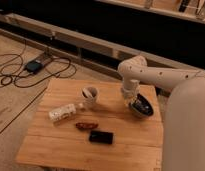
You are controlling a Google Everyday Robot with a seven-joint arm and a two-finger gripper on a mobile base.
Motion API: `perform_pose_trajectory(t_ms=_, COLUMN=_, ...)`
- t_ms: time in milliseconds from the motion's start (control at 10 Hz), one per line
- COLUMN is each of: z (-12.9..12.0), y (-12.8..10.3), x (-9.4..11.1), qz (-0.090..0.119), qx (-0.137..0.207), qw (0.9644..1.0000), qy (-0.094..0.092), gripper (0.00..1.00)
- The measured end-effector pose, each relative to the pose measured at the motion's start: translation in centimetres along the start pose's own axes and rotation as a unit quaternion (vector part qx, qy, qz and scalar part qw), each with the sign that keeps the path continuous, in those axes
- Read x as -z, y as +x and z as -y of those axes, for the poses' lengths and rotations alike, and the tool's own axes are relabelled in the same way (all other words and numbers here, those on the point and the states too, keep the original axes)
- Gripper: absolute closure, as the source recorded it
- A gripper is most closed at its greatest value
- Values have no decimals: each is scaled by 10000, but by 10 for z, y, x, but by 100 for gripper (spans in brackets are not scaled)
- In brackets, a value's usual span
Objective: Drag the ceramic bowl in a circle
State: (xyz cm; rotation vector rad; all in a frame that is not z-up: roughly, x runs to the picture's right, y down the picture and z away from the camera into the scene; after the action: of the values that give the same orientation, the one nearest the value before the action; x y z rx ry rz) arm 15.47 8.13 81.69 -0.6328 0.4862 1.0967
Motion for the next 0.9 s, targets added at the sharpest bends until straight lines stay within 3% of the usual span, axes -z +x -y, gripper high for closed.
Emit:
perform_pose_trajectory(t_ms=300, z=-30, y=-35, x=11, qz=144, qx=402, qw=9991, qy=-29, gripper=100)
perform_pose_trajectory(t_ms=500, z=-62, y=-40, x=15, qz=168, qx=665, qw=9975, qy=-195, gripper=100)
perform_pose_trajectory(t_ms=700, z=-88, y=-26, x=19, qz=96, qx=859, qw=9955, qy=-379, gripper=100)
perform_pose_trajectory(t_ms=900, z=-103, y=2, x=26, qz=-100, qx=949, qw=9940, qy=-537, gripper=100)
